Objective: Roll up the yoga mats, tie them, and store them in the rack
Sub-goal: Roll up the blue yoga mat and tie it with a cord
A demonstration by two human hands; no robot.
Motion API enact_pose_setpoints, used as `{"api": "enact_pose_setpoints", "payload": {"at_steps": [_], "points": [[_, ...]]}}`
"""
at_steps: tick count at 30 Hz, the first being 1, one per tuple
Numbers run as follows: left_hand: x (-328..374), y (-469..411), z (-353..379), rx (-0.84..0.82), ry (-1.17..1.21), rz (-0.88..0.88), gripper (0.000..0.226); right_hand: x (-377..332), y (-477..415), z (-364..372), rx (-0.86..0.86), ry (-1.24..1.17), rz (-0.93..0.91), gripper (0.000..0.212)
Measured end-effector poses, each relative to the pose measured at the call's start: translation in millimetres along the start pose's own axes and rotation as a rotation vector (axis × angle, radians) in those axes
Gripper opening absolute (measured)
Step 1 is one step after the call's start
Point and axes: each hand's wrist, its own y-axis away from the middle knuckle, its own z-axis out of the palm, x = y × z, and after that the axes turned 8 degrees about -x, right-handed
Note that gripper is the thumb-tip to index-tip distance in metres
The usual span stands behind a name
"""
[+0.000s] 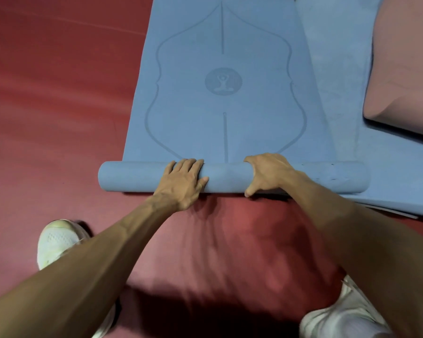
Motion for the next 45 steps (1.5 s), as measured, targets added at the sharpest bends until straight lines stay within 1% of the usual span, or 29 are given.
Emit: {"api": "enact_pose_setpoints", "payload": {"at_steps": [3,6,8,10,11,13,17,19,21,22,25,28,30,33,36,38,41,44,45], "points": [[4.4,22.2,5.6,-0.011,0.009,0.021,0.057,-4.7,16.0,-0.2,-0.108,-0.007,-0.025,0.075],[7.4,47.9,21.3,-0.002,0.011,0.04,0.08,-8.6,27.7,7.7,-0.251,-0.032,-0.05,0.077],[8.5,61.0,38.8,-0.001,0.03,0.024,0.082,-11.1,30.7,16.7,-0.323,-0.035,-0.058,0.09],[9.8,65.9,53.8,-0.01,0.036,-0.004,0.079,-12.5,32.1,26.4,-0.344,-0.014,-0.045,0.106],[10.0,65.0,59.5,-0.018,0.036,-0.015,0.077,-12.2,32.4,32.0,-0.33,-0.008,-0.044,0.108],[9.7,59.7,67.5,-0.041,0.03,-0.02,0.077,-9.9,32.8,45.7,-0.266,0.014,-0.06,0.101],[8.7,50.2,76.8,-0.036,-0.003,-0.02,0.075,-6.0,37.1,69.4,-0.047,0.08,-0.143,0.091],[7.2,46.5,74.8,-0.035,0.008,-0.016,0.078,-3.8,38.0,72.8,0.068,0.107,-0.209,0.087],[4.5,39.3,67.8,-0.052,0.01,-0.014,0.081,-2.2,40.4,74.7,0.161,0.121,-0.237,0.086],[2.8,34.8,63.3,-0.065,0.009,-0.015,0.079,-2.5,42.7,77.7,0.217,0.141,-0.235,0.087],[-2.9,17.9,49.1,-0.123,0.061,-0.003,0.051,-5.7,52.0,96.1,0.419,0.175,-0.159,0.097],[-10.1,3.6,38.3,-0.145,0.094,0.01,0.044,-8.8,56.7,110.7,0.518,0.2,-0.089,0.104],[-14.2,-3.9,36.1,-0.159,0.115,0.014,0.045,-8.7,54.9,112.0,0.535,0.21,-0.058,0.105],[-15.9,-11.4,34.9,-0.169,0.119,0.008,0.046,-8.0,46.4,109.0,0.501,0.24,-0.026,0.112],[-13.4,-16.8,33.5,-0.134,0.105,-0.039,0.05,-8.1,35.4,103.9,0.476,0.235,0.003,0.118],[-10.4,-19.5,33.7,-0.089,0.085,-0.075,0.049,-6.3,29.1,100.0,0.475,0.225,0.005,0.118],[-8.7,-19.5,35.0,0.009,0.01,-0.088,0.051,-2.2,21.7,92.3,0.46,0.212,-0.001,0.111],[-8.6,-9.2,37.3,0.091,-0.049,-0.064,0.069,-0.2,18.5,80.5,0.397,0.205,-0.027,0.098],[-8.2,-5.2,38.9,0.113,-0.038,-0.064,0.071,-0.3,18.1,75.9,0.362,0.2,-0.035,0.094]]}}
